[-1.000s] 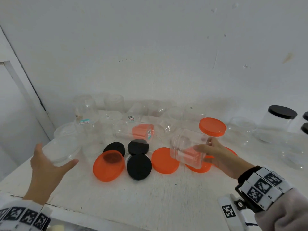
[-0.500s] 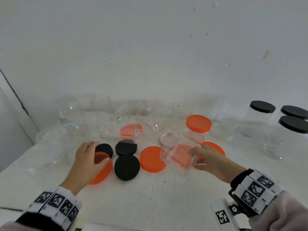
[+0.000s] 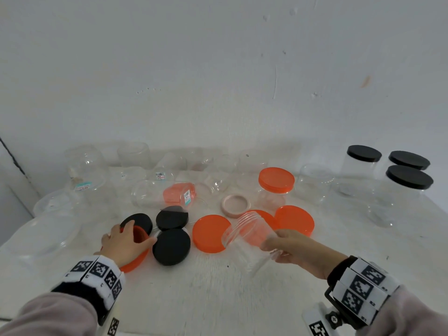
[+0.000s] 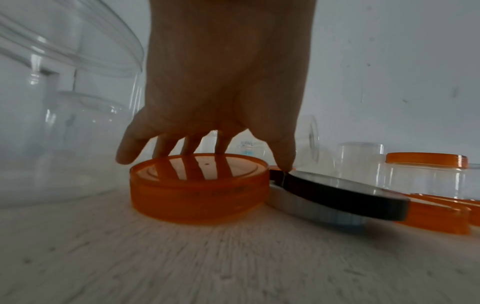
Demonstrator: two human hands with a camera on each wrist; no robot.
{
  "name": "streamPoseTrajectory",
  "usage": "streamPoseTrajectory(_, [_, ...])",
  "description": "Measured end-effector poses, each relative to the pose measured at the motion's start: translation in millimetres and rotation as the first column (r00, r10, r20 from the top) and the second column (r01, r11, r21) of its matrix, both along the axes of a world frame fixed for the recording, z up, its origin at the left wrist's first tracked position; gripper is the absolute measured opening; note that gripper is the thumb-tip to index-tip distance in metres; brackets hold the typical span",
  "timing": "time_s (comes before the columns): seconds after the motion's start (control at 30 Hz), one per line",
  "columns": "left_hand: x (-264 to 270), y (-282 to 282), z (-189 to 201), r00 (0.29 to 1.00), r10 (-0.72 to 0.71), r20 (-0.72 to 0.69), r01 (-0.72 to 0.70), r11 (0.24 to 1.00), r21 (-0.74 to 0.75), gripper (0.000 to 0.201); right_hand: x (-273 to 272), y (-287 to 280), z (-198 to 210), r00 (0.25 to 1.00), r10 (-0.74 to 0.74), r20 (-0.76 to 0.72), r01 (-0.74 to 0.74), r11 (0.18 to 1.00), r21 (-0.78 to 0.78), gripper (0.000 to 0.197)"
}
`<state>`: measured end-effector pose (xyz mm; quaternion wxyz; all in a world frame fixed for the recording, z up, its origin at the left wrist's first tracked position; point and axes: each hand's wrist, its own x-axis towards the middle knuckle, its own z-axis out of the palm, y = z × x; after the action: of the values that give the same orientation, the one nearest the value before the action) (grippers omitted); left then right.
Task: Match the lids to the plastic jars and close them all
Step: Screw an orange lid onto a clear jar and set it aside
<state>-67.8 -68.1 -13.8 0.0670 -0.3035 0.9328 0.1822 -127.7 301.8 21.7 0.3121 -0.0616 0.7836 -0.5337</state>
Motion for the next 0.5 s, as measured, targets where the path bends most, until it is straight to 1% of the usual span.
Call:
streamPoseTrajectory(0.1, [0,-2,-1,1.0,0.003,-0.013,-0.003,1.0,0.005,0.083,3,-1,-1,1.0,-0.005,-0.004,0.005,1.0,0.014,0.097])
streamPoseTrajectory(0.23, [4,-3,-3,0.998,0.022,-0.052,-0.022,1.0,0.001,0.076,7,-5,2,0.999,0.042,-0.027,-0.041,0.999,0.012,0.094])
streamPoseTrajectory(0.33, [9,-2,0,0.987,0.066,-0.144,-0.071,0.997,-0.029,0.072,8,-9,1,0.989,0.114,-0.098,-0.108,0.992,0.067,0.096])
streamPoseTrajectory(0.37, [10,-1,2,0.981,0.063,-0.183,-0.071,0.997,-0.039,0.07,8,-10,0,0.984,0.124,-0.13,-0.113,0.99,0.088,0.093])
streamPoseTrajectory(0.43, [10,4,8,0.965,0.032,-0.259,-0.046,0.998,-0.048,0.069,7,-10,-4,0.975,0.139,-0.173,-0.118,0.985,0.122,0.088])
streamPoseTrajectory(0.5, [8,12,15,0.938,-0.027,-0.345,0.01,0.999,-0.048,0.069,5,-11,-8,0.965,0.181,-0.189,-0.152,0.976,0.157,0.087])
